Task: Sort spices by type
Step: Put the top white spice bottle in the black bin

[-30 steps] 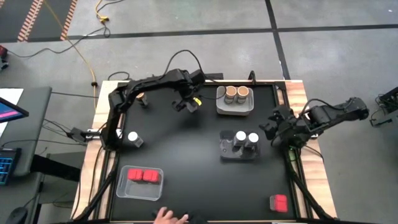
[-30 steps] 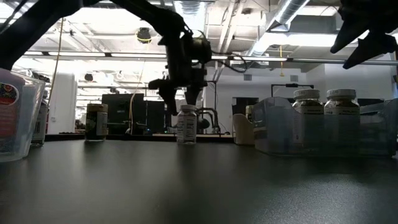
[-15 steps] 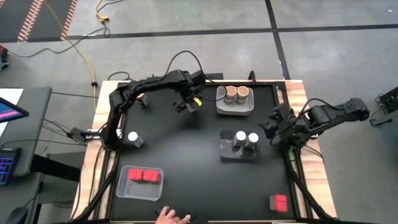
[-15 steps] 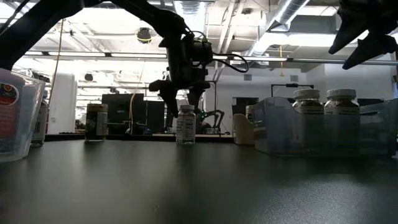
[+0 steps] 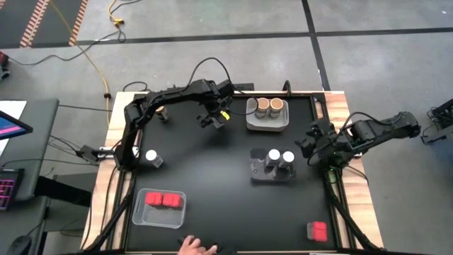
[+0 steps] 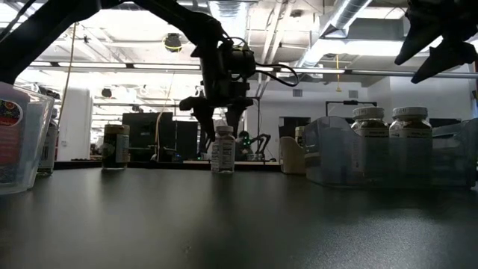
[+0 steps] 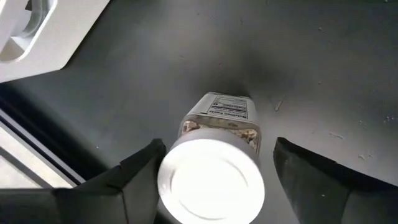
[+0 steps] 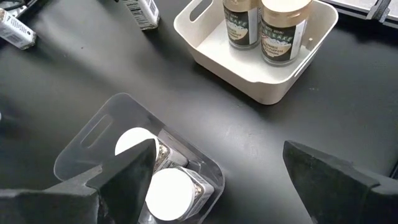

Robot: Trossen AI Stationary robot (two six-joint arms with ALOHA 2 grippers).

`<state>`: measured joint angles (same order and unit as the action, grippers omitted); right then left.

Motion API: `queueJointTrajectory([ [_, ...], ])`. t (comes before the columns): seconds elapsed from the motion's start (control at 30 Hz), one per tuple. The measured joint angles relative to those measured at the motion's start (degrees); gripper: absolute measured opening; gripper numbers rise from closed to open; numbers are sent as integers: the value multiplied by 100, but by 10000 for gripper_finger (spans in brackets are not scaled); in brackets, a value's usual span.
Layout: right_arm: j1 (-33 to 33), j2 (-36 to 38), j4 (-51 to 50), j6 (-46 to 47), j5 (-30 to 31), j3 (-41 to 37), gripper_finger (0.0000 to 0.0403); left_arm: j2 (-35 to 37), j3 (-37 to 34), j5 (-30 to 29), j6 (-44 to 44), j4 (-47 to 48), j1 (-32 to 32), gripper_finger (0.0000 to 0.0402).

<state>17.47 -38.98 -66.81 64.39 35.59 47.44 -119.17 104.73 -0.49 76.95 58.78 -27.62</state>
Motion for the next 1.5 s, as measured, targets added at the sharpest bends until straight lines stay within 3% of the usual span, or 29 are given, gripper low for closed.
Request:
queueJointTrajectory([
  [0.37, 0, 0, 0, 1, 1, 0, 379, 9, 0, -2, -403, 91, 0, 213],
  [0.83, 0, 0, -2, 309, 2, 2, 379, 9, 0, -18, -1079, 171, 9, 209],
  [1.17, 0, -1, -14, 413, 42, 2, 379, -9, 277, -115, -3597, 756, 47, 208],
  [1.37, 0, -1, -63, 414, 37, 2, 379, -9, 1285, -254, -5452, 1384, 285, 208],
  [1.5, 0, 0, -65, 226, -92, 2, 379, -8, 2137, -233, -6138, 1706, 742, 208],
])
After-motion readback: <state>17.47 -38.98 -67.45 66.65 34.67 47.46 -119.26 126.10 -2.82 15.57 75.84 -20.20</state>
